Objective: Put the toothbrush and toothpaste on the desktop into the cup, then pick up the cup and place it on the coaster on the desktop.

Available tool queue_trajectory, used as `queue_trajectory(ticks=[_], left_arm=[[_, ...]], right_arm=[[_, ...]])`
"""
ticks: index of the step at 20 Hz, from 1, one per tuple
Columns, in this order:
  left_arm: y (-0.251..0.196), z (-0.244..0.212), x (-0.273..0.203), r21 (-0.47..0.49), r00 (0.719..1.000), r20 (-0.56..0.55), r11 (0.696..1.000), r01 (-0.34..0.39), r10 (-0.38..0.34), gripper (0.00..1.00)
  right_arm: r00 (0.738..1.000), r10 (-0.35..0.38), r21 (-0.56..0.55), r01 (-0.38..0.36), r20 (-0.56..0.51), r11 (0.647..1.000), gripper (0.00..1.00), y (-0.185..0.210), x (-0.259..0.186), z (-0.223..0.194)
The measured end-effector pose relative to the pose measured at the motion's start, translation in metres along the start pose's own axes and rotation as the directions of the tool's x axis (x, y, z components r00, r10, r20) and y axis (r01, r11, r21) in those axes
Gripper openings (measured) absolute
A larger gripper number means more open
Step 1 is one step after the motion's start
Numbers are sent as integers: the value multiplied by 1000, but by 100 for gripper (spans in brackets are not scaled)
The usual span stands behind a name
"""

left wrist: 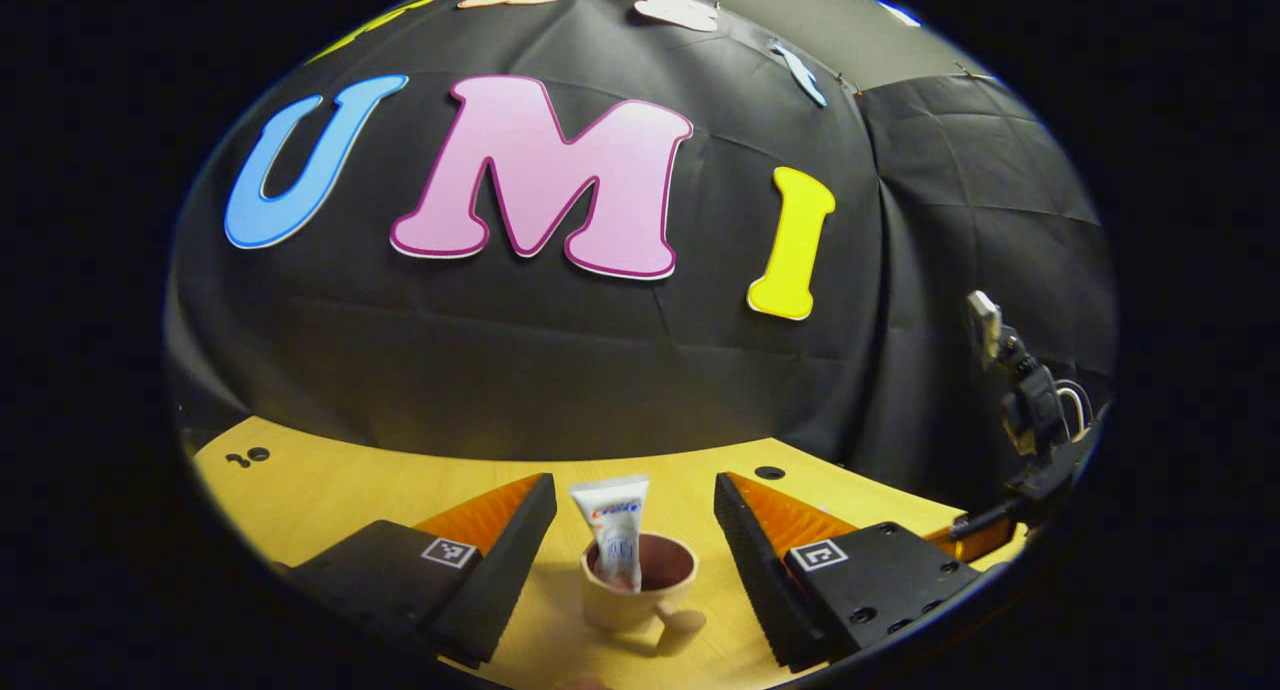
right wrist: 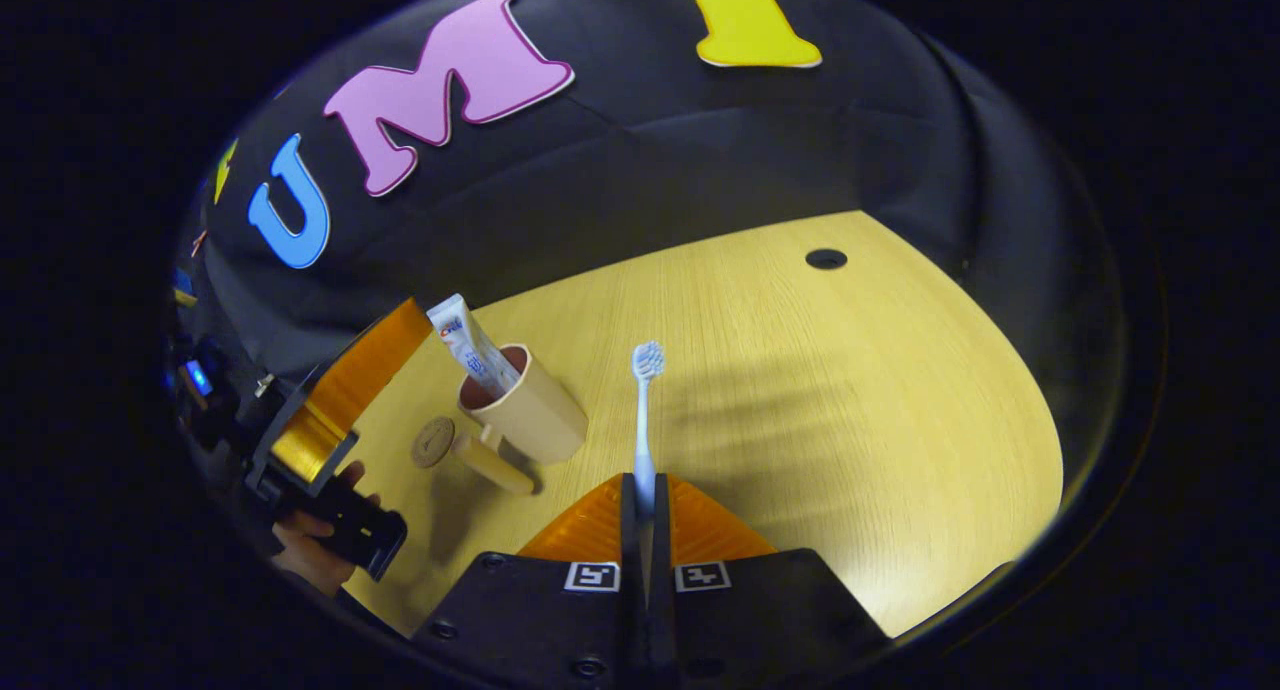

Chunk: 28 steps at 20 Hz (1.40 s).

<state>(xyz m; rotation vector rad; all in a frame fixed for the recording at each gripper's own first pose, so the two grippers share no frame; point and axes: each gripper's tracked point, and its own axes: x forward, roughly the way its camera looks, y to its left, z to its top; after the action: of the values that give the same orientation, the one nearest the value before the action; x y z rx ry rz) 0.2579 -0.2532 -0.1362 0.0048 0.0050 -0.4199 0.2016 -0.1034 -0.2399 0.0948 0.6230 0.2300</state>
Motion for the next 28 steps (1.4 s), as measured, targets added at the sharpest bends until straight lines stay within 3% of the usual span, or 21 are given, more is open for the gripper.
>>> queue_trajectory(ticks=[7,10,15,22,28], left_arm=[[6,-66,-105,-68,978,-200,995,-69,55,98],[28,-84,-135,-26,955,-262,988,-154,142,97],[51,-84,-149,-163,933,-314,959,-233,174,98],[62,-77,-160,-143,939,-289,962,-233,185,98],[50,-88,-159,-100,946,-282,976,-195,161,98]], right_arm=[[987,45,-57,-37,152,998,5,34,24,71],[969,73,-62,-60,237,996,5,52,30,110],[940,129,6,-138,316,990,5,85,46,149],[893,185,-23,-193,410,981,5,109,72,153],[858,174,-40,-177,483,983,5,102,84,128]])
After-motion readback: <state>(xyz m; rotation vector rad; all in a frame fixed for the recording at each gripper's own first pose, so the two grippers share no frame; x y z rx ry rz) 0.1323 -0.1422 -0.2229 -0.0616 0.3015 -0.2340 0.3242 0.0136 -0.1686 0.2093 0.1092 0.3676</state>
